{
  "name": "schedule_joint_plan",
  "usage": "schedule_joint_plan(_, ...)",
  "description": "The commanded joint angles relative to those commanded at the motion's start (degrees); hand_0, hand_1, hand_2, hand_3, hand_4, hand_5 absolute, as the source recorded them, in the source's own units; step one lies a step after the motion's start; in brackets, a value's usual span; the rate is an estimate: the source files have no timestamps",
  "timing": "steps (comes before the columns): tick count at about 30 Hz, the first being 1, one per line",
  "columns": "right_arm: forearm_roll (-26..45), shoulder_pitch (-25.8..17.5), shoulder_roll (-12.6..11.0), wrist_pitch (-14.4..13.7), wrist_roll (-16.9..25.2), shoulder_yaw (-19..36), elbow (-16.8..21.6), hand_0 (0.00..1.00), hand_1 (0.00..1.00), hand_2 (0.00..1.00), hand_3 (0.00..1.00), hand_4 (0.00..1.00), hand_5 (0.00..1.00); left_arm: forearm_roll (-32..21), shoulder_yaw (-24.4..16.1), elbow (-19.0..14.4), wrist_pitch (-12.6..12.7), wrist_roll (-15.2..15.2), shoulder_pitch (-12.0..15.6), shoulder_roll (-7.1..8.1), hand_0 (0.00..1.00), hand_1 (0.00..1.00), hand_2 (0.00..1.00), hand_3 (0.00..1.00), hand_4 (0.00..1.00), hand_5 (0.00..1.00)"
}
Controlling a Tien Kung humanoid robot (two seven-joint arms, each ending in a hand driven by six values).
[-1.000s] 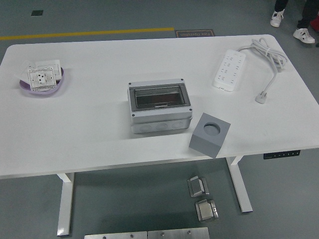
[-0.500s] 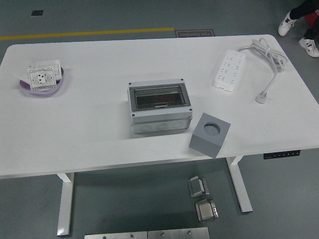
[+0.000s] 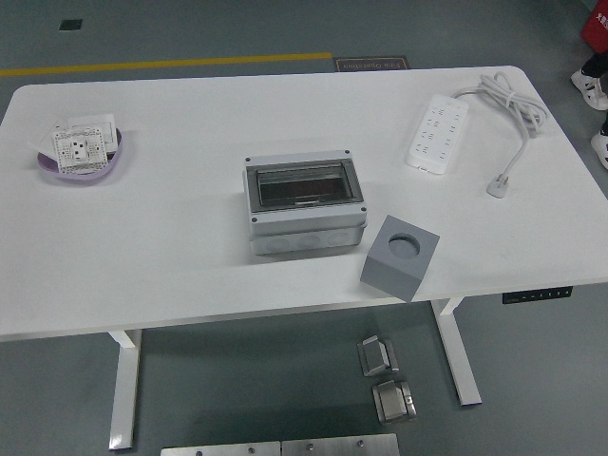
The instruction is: Pick up the cylinder from the cube,place it in the box,flap close box
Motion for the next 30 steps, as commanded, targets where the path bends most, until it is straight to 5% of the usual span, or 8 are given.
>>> schedule_joint_plan(30,0.49,0.94,0.10,-0.24,0.80,-0.24,-0.57,0.469,0.547,0.667,0.755,0.709,0.426,-2.26,2.09,0.00,0.03,-0.32,-0.20,0.34,0.662,0.652,0.542,0.582,0.567,0.245)
